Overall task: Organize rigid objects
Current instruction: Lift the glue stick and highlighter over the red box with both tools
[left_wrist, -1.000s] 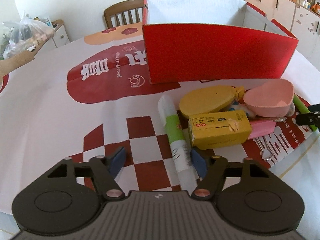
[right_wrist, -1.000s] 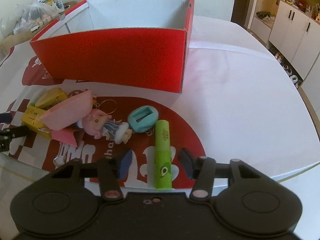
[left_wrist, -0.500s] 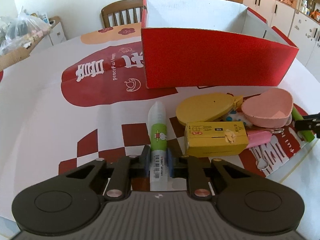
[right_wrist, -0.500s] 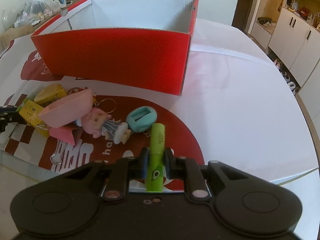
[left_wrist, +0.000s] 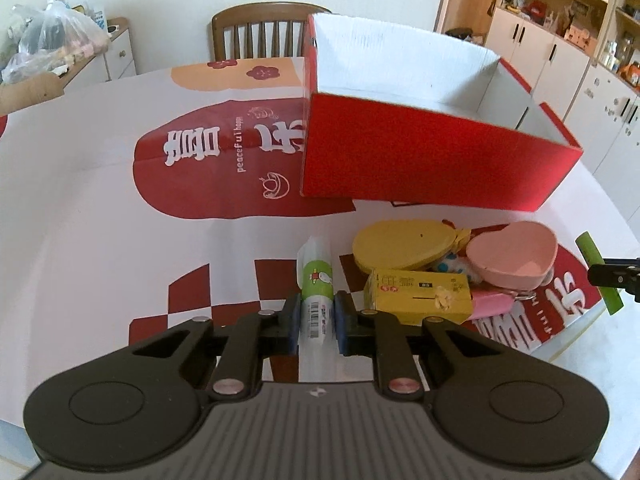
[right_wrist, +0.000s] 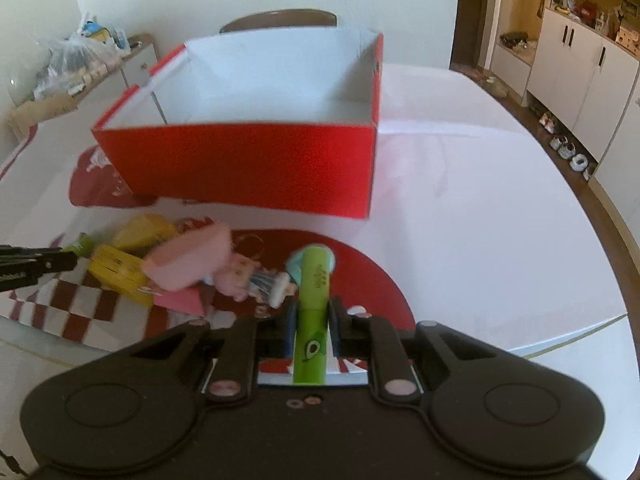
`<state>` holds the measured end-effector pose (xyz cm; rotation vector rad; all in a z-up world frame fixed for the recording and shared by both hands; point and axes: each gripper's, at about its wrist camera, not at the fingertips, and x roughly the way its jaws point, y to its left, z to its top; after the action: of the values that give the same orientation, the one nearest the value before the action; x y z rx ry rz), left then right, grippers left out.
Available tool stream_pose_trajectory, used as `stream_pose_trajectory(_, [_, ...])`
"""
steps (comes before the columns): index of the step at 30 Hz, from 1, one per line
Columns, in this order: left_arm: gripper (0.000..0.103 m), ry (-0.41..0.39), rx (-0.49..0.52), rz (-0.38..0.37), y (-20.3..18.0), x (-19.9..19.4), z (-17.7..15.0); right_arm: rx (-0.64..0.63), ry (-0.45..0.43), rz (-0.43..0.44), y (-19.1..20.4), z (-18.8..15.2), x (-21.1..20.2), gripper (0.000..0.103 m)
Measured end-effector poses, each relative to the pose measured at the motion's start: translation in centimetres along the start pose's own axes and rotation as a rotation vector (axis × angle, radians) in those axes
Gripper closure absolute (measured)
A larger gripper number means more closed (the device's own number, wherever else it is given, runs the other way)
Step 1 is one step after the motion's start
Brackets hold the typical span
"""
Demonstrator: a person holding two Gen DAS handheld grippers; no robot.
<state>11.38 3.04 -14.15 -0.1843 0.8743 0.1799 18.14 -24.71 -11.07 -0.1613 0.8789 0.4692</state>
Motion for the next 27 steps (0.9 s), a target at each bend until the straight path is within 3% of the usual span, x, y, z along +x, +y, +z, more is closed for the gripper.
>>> stream_pose_trajectory(15, [0.086,-0.075,-0.045,-0.09,1.5,-4.5,2.1,0.021,-0.033,0.015,2.5,2.7,-3.1,0.087])
stream_pose_trajectory(27, [0.086,-0.178,-0.028,-0.156,0.2,-6.8,6.9,0.018,-0.092,0.02,3.6,7.0,-4.3,0.087])
